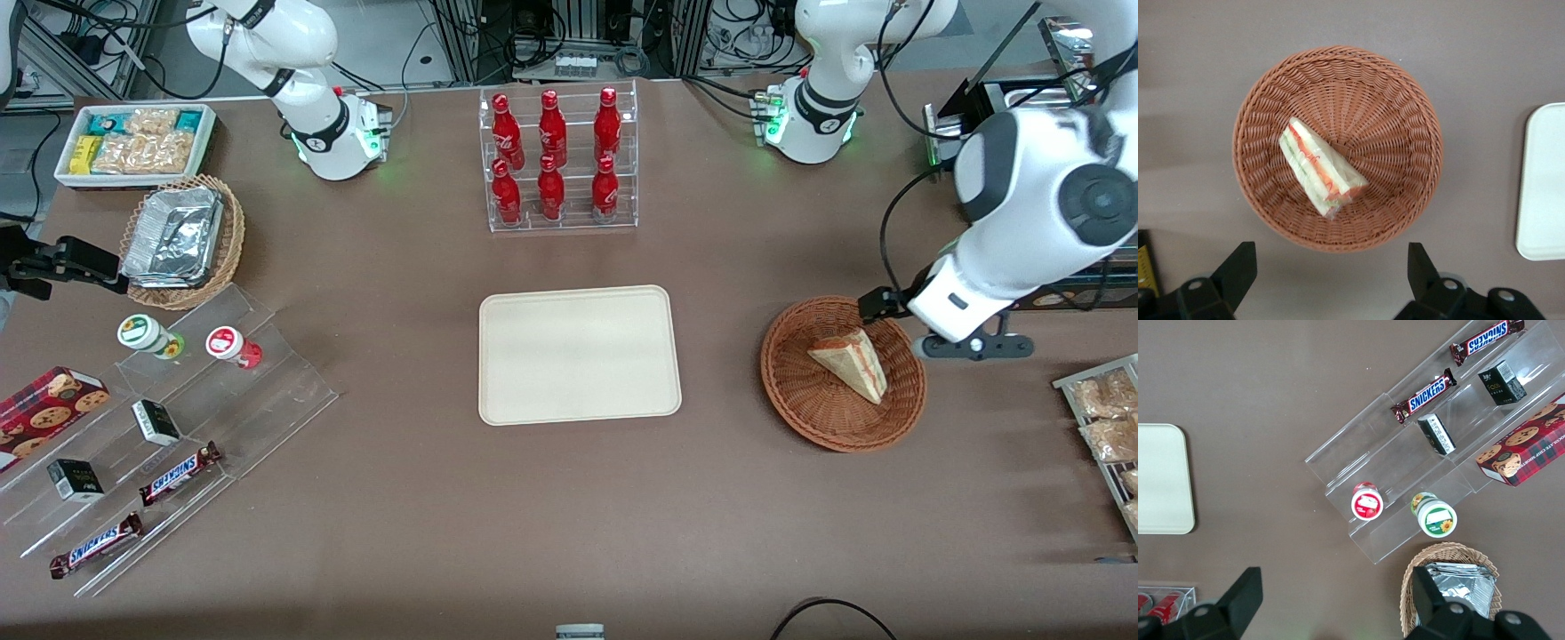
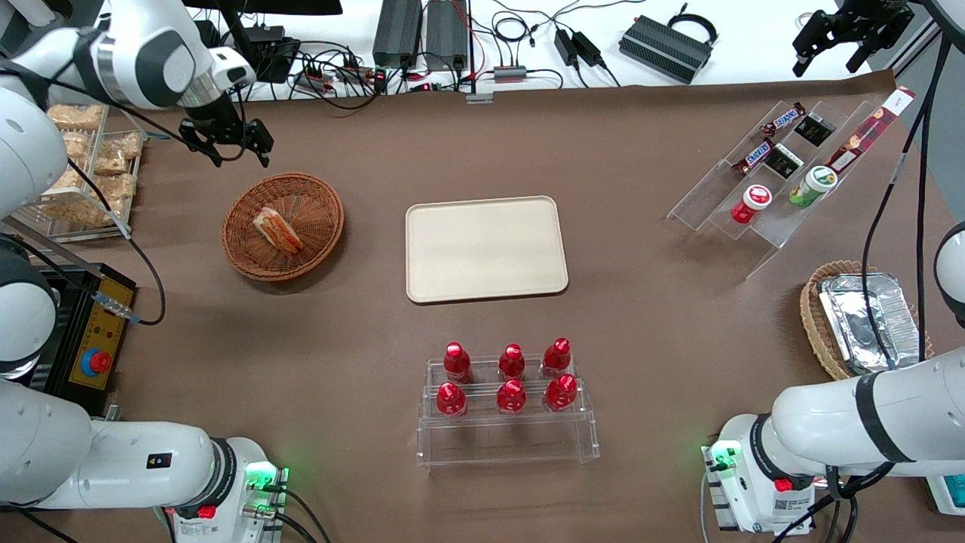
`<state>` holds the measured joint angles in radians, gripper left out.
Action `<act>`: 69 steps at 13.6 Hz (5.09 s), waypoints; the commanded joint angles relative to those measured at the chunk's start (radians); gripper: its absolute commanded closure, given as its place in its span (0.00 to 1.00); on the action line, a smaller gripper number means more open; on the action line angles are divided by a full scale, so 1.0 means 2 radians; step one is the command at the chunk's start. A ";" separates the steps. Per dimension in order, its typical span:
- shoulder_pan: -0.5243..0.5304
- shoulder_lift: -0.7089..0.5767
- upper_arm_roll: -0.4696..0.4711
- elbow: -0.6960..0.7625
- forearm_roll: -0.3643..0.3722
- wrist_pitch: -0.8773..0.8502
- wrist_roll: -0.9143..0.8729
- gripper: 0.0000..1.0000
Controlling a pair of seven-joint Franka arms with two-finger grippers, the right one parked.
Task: Place sandwich from basket to tray
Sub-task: 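Move the left gripper over the sandwich in the wicker basket, then lower the left gripper and close it on the wrapped sandwich, then lift the sandwich and carry it with the left gripper over the tray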
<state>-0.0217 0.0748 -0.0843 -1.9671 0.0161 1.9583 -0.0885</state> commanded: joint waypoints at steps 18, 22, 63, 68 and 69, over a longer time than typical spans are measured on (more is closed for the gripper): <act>0.009 0.026 0.013 -0.119 0.000 0.176 -0.343 0.00; 0.009 0.037 0.013 -0.121 0.000 0.180 -0.344 0.00; -0.250 0.308 -0.109 0.262 0.068 0.023 -0.426 1.00; -0.259 0.328 -0.107 0.276 0.069 0.026 -0.427 1.00; -0.259 0.334 -0.107 0.278 0.070 0.026 -0.432 1.00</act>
<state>-0.5199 0.7172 -0.3117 -1.4539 0.1348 2.0316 -0.9196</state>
